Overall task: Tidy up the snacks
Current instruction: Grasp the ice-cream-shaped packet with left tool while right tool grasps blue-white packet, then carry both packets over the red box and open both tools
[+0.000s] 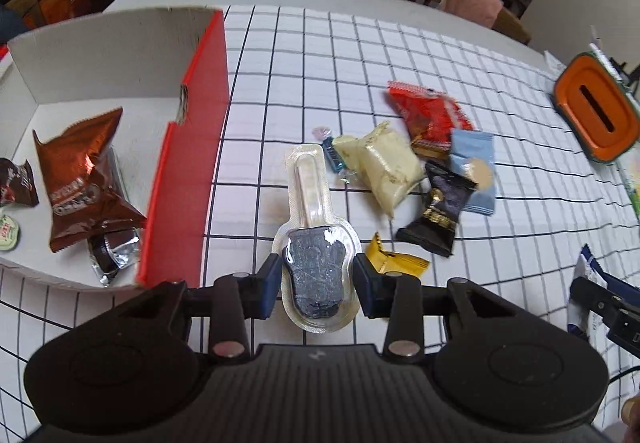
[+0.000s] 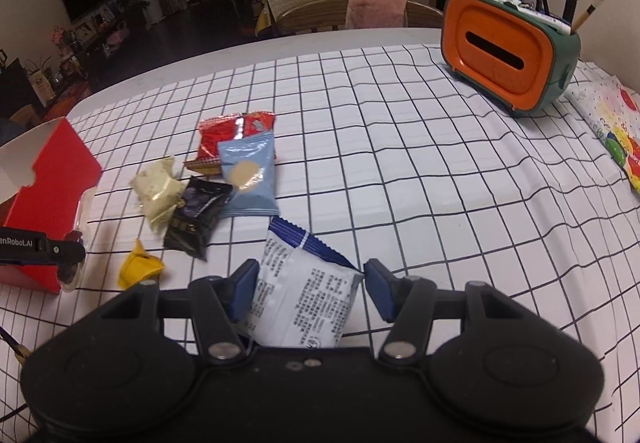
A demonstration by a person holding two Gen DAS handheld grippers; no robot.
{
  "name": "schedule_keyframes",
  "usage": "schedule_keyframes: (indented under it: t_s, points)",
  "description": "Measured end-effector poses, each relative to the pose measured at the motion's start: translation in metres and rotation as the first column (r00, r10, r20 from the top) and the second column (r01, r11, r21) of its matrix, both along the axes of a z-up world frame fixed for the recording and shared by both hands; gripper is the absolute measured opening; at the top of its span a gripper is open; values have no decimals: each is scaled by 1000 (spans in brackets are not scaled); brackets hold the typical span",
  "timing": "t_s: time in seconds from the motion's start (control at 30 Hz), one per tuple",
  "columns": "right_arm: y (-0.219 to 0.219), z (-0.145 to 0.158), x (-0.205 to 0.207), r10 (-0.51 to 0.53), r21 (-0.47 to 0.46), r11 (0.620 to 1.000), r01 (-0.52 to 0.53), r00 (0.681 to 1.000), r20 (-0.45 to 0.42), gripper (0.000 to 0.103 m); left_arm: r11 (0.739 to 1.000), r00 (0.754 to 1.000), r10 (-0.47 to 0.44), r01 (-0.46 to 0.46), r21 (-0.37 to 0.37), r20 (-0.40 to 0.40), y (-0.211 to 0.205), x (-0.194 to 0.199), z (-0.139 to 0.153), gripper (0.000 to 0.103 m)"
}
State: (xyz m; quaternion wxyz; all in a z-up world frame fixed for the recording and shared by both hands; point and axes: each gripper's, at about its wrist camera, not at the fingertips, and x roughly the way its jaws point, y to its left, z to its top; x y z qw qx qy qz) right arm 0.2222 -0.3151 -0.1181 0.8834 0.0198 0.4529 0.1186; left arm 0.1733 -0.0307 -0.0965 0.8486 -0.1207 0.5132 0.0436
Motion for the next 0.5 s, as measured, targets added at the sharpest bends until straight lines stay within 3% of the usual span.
schedule_keyframes:
  t_s: [0.5]
  points:
    - [63, 61, -21, 118, 23, 992, -120, 989, 92, 57, 998, 993, -49, 51, -23, 105, 35, -35, 66, 38]
